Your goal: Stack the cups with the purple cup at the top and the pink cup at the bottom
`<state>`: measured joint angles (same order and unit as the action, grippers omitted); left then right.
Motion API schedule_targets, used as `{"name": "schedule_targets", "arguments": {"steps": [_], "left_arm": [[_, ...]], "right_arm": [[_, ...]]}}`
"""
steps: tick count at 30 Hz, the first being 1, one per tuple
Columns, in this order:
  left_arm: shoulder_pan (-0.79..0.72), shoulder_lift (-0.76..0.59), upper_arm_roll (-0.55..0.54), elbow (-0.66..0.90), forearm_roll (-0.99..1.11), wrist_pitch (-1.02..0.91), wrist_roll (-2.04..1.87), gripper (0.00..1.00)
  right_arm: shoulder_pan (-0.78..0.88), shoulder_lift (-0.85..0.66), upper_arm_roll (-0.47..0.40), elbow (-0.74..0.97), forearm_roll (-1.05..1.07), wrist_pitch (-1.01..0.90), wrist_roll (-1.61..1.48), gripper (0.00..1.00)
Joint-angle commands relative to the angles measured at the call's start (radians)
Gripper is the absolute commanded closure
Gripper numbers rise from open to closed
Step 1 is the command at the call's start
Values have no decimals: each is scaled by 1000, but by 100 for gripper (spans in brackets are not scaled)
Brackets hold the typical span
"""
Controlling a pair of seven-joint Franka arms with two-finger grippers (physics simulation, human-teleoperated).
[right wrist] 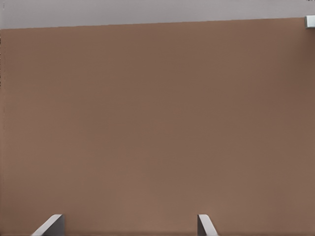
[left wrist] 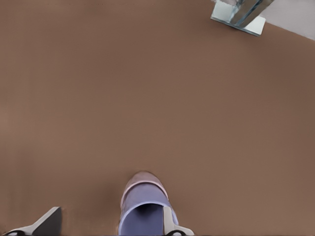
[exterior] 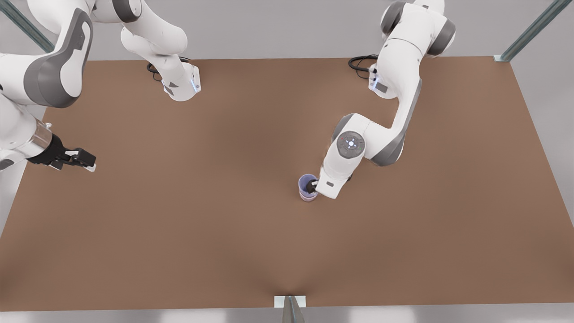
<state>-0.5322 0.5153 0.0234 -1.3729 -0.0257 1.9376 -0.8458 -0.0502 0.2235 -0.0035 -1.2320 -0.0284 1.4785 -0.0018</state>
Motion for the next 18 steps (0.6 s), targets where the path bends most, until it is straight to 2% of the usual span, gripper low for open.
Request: {"name": "schedule_targets", "arguments": {"steps": [1,3,6,9,13,18], "left_arm": [[4,-31,81,3,-3,-247,520,0],[4,-77,187,3,-5,-313,626,0],[15,-155,253,5,1,-356,732,0],[267,-242,35,3,12,-358,916,0],[419,-305,-146,-3,121,-358,979,0],[423,-311,-157,-11,122,-358,975,0]], "right_arm": [[0,-1,0,0,-4,0,0,0],[0,-3,0,0,8,-1,2,0],[0,-6,2,3,-5,-1,-1,0],[-2,-9,-6,3,-7,-30,0,0],[0,-9,4,32,-1,-30,0,0],[-2,-9,-4,32,1,-30,-3,0]]}}
